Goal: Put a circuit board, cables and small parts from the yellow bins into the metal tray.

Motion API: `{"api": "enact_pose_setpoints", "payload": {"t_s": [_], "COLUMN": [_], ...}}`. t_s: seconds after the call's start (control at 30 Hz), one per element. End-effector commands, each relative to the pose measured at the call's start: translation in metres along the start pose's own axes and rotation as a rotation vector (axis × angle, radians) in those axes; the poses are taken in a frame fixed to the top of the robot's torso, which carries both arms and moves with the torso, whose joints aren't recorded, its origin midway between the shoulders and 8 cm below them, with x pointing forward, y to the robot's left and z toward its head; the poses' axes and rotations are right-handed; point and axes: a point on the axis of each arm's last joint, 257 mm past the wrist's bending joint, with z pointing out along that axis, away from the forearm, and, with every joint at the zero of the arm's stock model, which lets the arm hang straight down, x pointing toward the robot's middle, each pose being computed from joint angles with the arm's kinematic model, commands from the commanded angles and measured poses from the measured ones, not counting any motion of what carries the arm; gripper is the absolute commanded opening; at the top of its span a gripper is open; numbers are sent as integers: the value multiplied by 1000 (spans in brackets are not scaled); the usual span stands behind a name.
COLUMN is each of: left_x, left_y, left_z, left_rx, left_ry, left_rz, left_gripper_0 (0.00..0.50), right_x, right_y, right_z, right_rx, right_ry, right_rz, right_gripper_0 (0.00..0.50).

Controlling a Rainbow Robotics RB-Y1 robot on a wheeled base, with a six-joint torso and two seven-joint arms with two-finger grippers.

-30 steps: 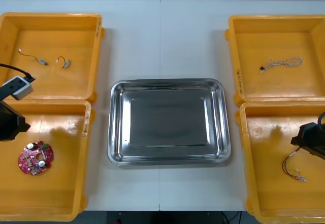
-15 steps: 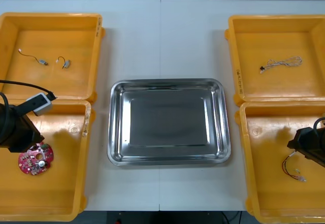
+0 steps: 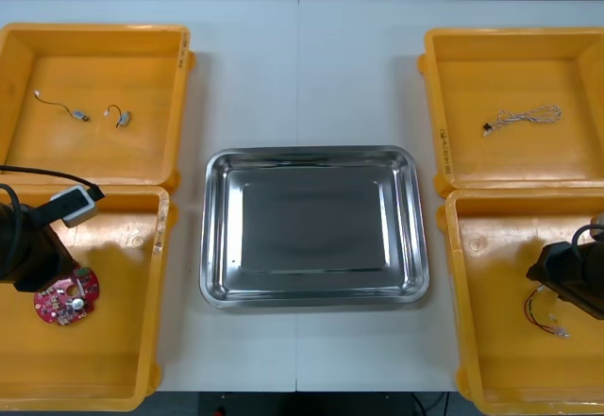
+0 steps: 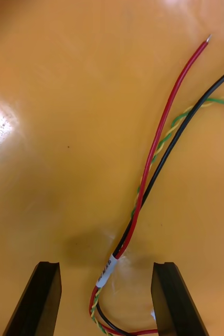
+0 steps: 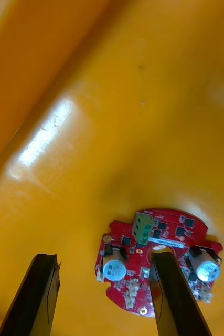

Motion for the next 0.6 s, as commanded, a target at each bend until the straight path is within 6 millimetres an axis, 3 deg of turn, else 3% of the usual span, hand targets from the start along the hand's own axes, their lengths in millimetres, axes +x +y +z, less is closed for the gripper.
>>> {"api": "enact_pose_setpoints", "payload": {"t_s": [0.03,0.6], "left_x": [20,18], "left_y": [9,-12], "left_z": [12,27], "left_rx": [-19,14], "left_ry": [32,12], "left_rz": [165,210], "left_gripper_0": [500,500], "right_x": [14,21], "right_y": [5,3], "right_z": [9,17], "right_rx": [-9,10], "right_ry": [17,12], "right_rz": [106,144], "right_gripper_0": [500,500]}}
